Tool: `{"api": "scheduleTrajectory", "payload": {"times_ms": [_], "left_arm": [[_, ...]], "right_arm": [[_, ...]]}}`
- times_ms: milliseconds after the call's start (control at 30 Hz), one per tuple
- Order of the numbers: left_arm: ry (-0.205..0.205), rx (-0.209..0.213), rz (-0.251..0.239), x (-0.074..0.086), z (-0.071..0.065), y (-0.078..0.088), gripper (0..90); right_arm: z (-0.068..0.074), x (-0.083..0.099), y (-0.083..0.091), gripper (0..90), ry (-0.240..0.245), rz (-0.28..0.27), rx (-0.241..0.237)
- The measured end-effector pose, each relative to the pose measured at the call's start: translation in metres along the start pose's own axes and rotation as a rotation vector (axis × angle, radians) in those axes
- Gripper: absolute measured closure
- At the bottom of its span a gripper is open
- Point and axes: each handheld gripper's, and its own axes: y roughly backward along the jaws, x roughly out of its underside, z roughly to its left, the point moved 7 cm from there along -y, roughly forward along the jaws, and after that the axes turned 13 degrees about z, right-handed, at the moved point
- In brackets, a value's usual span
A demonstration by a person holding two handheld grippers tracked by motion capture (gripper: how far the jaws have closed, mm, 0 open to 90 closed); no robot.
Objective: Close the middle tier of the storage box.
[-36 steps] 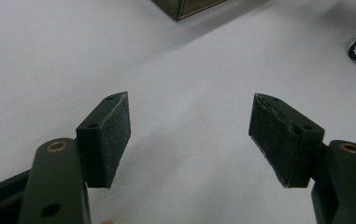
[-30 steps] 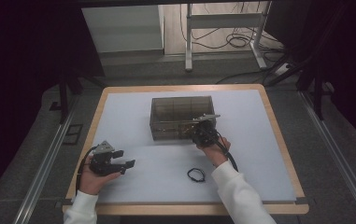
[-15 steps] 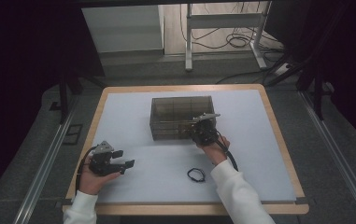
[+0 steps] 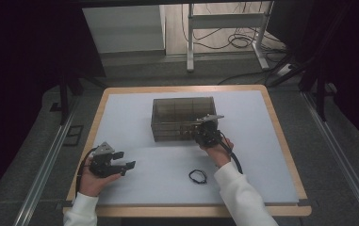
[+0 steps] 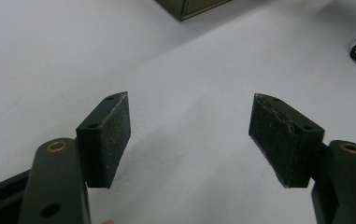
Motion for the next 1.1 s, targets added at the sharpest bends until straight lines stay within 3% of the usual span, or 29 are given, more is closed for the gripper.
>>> {"api": "scheduleTrajectory", "payload": {"times_ms": [500, 767, 833, 1100], "left_arm": [[-0.002, 0.000, -0.009, 0.000, 0.003, 0.003, 29.5], [0.000, 0.006, -0.020, 0.002, 0.005, 0.005, 29.5], [0.000, 0.004, -0.020, 0.002, 0.005, 0.005, 29.5], [-0.002, 0.008, -0.040, 0.000, 0.005, 0.010, 29.3]], "right_arm": [[0.007, 0.013, 0.025, 85.9, 0.058, -0.015, 0.002], [0.010, 0.022, 0.035, 58.7, 0.074, -0.014, -0.038], [0.011, 0.023, 0.037, 53.0, 0.081, -0.019, -0.030], [0.005, 0.031, 0.050, 43.2, 0.074, -0.043, -0.011]]}}
